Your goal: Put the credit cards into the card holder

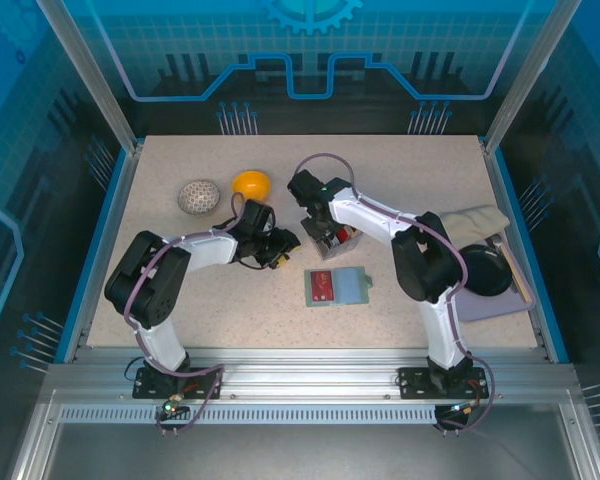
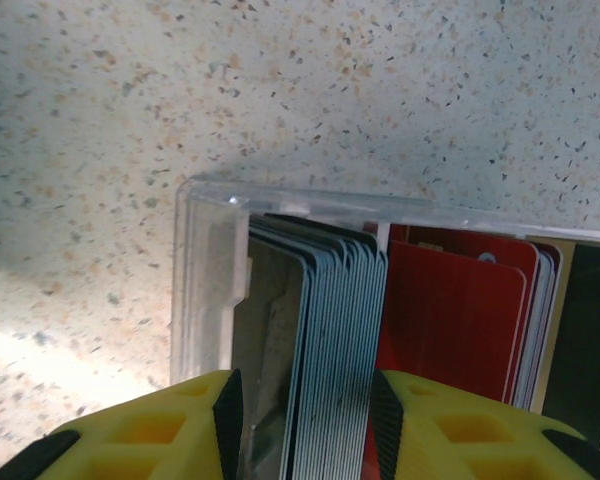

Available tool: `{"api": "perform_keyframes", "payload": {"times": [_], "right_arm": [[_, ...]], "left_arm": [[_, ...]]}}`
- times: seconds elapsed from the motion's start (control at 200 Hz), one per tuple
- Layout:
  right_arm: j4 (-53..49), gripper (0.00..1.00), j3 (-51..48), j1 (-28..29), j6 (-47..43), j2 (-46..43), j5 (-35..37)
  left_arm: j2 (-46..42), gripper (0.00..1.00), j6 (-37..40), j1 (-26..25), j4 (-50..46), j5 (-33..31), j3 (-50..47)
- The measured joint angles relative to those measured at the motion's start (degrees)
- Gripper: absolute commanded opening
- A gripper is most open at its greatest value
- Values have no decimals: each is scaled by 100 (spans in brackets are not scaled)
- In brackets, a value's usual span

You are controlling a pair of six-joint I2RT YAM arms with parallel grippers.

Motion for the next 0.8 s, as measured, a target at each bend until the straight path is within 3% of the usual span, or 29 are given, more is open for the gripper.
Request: {"api": "perform_keyframes", "payload": {"times": [0.455,0.8], "right_arm": [[-92,37,133,153,-170,188,730],[-79,23,133,157,-249,160,874]], "left_arm": [[-4,47,0,0,4,-13,-15],[-4,46,0,0,2,-13,-15]]}}
